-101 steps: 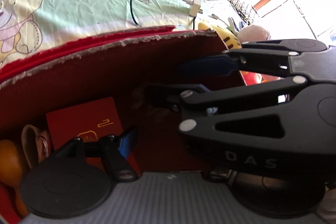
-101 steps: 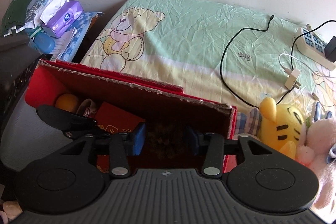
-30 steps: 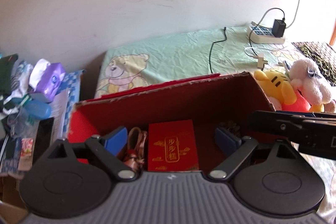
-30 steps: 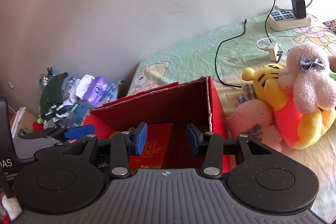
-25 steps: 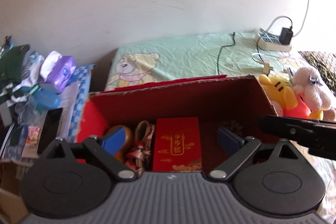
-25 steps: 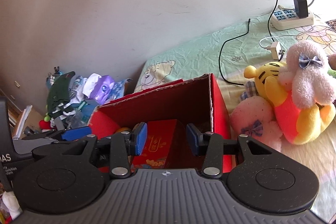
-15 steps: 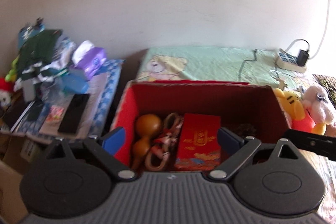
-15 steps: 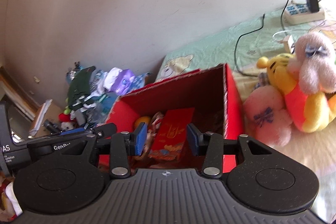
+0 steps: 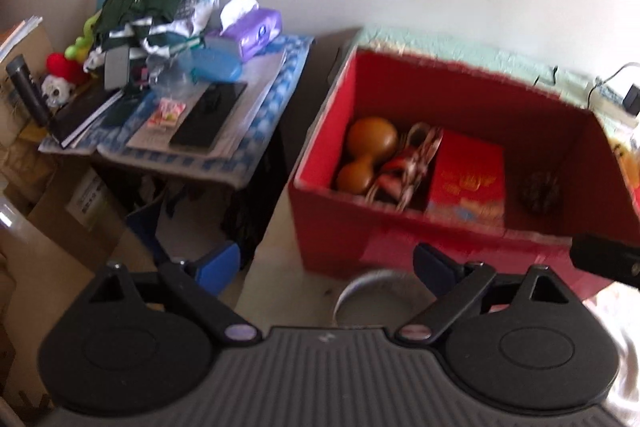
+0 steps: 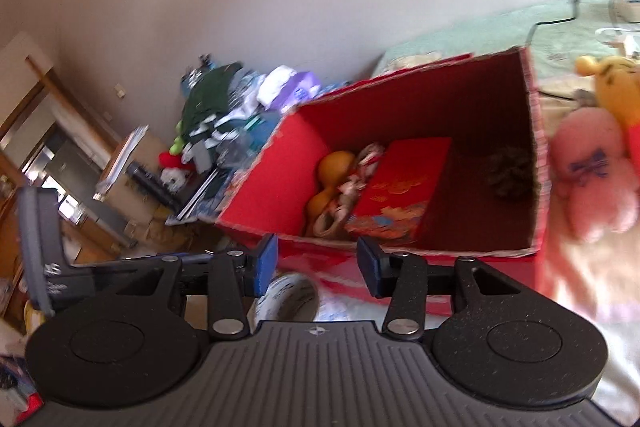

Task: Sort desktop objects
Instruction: 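Close the right gripper on the rim of the tape roll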

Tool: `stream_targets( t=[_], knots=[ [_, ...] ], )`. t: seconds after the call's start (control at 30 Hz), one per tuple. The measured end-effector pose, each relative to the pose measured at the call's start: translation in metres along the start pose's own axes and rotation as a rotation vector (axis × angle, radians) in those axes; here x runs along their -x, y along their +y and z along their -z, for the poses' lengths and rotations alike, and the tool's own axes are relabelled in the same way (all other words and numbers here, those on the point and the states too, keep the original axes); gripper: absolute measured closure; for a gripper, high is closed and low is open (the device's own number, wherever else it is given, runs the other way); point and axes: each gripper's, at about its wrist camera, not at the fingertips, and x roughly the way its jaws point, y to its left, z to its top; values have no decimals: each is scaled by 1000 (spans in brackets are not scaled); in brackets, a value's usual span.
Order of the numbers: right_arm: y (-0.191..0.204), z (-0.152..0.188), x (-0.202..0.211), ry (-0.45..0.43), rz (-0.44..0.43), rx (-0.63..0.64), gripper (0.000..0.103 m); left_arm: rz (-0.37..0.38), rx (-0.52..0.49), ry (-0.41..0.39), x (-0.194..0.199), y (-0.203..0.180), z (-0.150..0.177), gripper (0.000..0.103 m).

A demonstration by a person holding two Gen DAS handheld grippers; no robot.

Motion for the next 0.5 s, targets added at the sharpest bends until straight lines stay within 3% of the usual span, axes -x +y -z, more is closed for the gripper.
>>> stream_targets(
  t=[0.2,0.5],
  knots=[
    [13,11,-24,80,-30,59,54,-22,-19,33,-14,5,18,10],
    [3,25,-60,178,62,18,54,11,-33,138,-51,12,25,35]
  ],
)
